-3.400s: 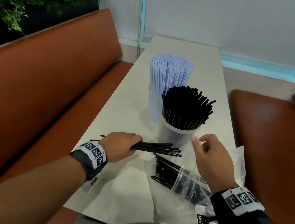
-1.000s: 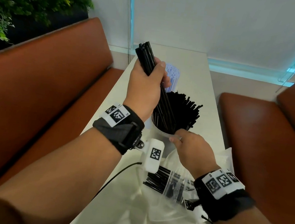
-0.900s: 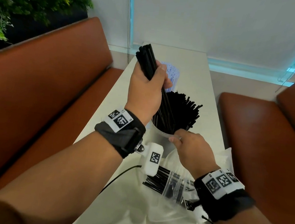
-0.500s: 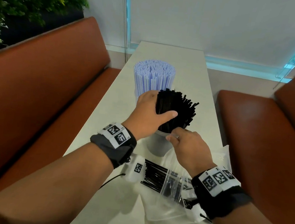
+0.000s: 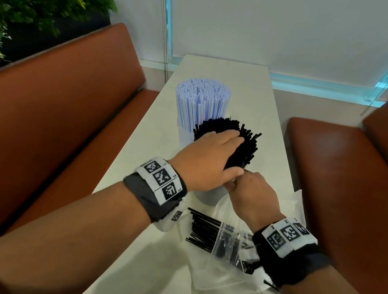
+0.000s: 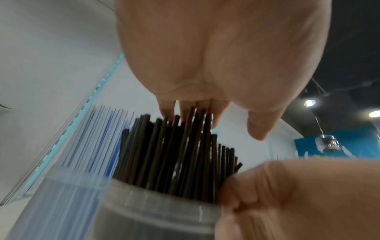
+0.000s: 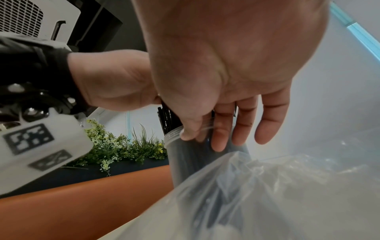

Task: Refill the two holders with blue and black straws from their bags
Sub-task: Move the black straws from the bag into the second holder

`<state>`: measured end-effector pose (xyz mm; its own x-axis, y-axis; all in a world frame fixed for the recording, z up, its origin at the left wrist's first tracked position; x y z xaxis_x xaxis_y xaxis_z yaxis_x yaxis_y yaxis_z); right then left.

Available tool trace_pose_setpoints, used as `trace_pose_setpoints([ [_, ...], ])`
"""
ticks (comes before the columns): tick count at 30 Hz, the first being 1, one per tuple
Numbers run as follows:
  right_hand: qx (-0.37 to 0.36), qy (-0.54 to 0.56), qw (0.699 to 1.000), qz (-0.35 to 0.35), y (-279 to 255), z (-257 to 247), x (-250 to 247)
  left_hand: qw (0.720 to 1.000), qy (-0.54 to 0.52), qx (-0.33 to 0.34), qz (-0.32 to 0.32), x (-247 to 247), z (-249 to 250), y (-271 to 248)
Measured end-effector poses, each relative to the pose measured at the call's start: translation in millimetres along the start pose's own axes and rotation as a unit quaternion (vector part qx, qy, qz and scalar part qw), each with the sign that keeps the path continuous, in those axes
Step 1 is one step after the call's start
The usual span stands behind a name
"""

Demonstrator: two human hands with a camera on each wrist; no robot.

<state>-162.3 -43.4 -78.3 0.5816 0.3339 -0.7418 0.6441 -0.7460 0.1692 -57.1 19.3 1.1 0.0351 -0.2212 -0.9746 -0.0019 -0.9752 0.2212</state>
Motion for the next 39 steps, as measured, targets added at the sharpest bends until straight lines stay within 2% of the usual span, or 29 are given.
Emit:
trace_pose_setpoints([
  [3, 0.004, 0.004, 1.000, -0.020, 0.5, -0.4, 1.2, 0.993, -0.027, -0.014, 0.118, -26.6, -5.4, 2.8],
  [4, 0.005, 0.005, 1.000, -0.025, 0.4, -0.5, 1.4, 0.990, -0.025, -0.025, 0.136, -28.6, -4.9, 3.0],
  [5, 0.004, 0.003, 1.000, -0.024, 0.0, -0.9, 1.0, 0.993, -0.001, -0.027, 0.115, -23.1, -0.6, 3.5],
  [7, 0.011, -0.006, 1.000, -0.022, -1.9, -1.0, -0.2, 0.995, 0.101, -0.015, -0.004, 6.6, 9.5, 2.1],
  [9, 0.028, -0.011, 0.999, -0.016, -3.9, 1.1, 0.7, 0.991, 0.119, -0.014, -0.061, 19.9, 6.3, 4.3],
  [11, 0.033, -0.020, 0.999, -0.016, -3.5, 5.1, 2.1, 0.997, 0.066, -0.006, -0.025, 9.5, 6.9, 17.9],
  [13, 0.032, -0.008, 0.999, -0.021, -2.8, 5.7, 3.6, 0.997, 0.082, 0.002, 0.005, 5.2, 13.9, 33.4],
  [14, 0.038, 0.005, 0.999, -0.019, -3.0, 5.4, 3.1, 0.995, 0.102, 0.010, -0.006, 9.2, 19.0, 40.8],
  [17, 0.021, 0.010, 1.000, 0.009, -6.0, 0.2, -1.0, 0.986, 0.142, 0.006, -0.091, 32.3, 22.7, 58.2],
  [19, 0.001, -0.006, 1.000, 0.017, -6.5, -4.9, -1.7, 0.982, 0.167, 0.003, -0.087, 33.0, 16.2, 70.2],
  [23, 0.028, -0.012, 0.999, -0.013, -0.4, -3.1, 1.3, 0.981, 0.176, 0.012, -0.087, 31.3, 8.9, 86.2],
  [28, 0.040, -0.019, 0.999, -0.020, -1.0, -2.2, 1.9, 0.977, 0.168, 0.038, -0.127, 31.8, 8.2, 99.0],
  [33, 0.052, -0.028, 0.998, -0.028, 0.4, -2.5, 1.1, 0.986, 0.140, 0.056, -0.072, 21.5, 7.2, 93.3],
  [38, 0.047, -0.030, 0.998, -0.029, -2.4, -2.1, 1.9, 0.992, 0.098, 0.038, 0.063, -4.6, 1.0, 86.2],
  [39, 0.047, -0.030, 0.998, -0.031, -2.6, -1.6, 2.0, 0.992, 0.100, 0.033, 0.065, -5.6, -0.9, 84.3],
])
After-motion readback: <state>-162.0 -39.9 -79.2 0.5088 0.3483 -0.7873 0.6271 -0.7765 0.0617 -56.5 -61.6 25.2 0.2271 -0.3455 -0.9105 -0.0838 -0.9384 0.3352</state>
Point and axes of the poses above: each hand's wrist, its own y-axis towards the middle knuckle, its own x-axis out of the palm, z = x × y, the point moved 6 cm from there along y, towards the middle knuckle, and after that the axes turned 15 degrees about y, right-handed, at the moved point
